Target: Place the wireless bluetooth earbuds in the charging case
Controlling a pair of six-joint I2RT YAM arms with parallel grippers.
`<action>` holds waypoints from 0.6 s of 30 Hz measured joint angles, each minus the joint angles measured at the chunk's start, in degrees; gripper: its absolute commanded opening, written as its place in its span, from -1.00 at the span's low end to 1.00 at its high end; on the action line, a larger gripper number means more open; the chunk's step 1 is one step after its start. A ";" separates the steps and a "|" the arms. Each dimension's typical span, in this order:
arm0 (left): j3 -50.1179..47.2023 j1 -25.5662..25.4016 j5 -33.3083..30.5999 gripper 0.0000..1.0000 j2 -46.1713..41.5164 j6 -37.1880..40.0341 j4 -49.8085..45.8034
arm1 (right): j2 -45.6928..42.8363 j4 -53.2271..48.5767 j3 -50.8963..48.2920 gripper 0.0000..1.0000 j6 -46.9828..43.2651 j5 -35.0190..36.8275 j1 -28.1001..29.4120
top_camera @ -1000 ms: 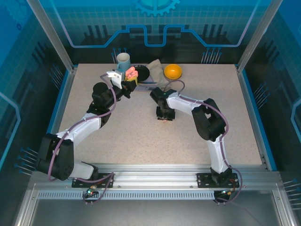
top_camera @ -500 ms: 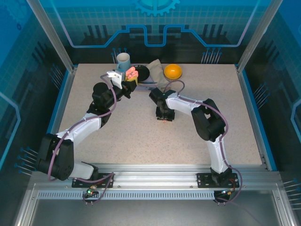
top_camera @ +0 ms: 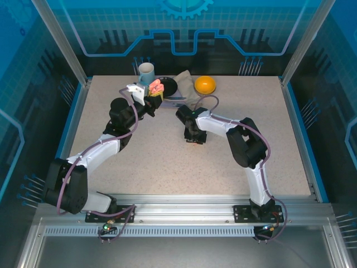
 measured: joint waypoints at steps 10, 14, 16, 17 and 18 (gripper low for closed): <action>-0.02 -0.02 0.00 -1.00 -0.07 0.00 -0.11 | -3.56 2.56 -4.22 -0.46 -1.03 1.90 0.09; -0.02 -0.04 0.22 -1.00 -0.44 0.00 -0.44 | -7.06 2.95 -5.16 -0.46 -2.64 2.93 0.09; -0.02 -0.04 0.66 -1.00 -0.74 0.00 -0.76 | -9.51 3.48 -5.51 -0.45 -3.50 3.45 -0.04; -0.02 -0.04 1.07 -1.00 -0.98 0.00 -0.87 | -10.93 3.89 -5.79 -0.45 -4.07 3.67 -0.15; -0.15 -0.04 1.49 -1.00 -1.27 -0.02 -0.87 | -12.70 4.35 -6.14 -0.45 -4.74 3.89 -0.33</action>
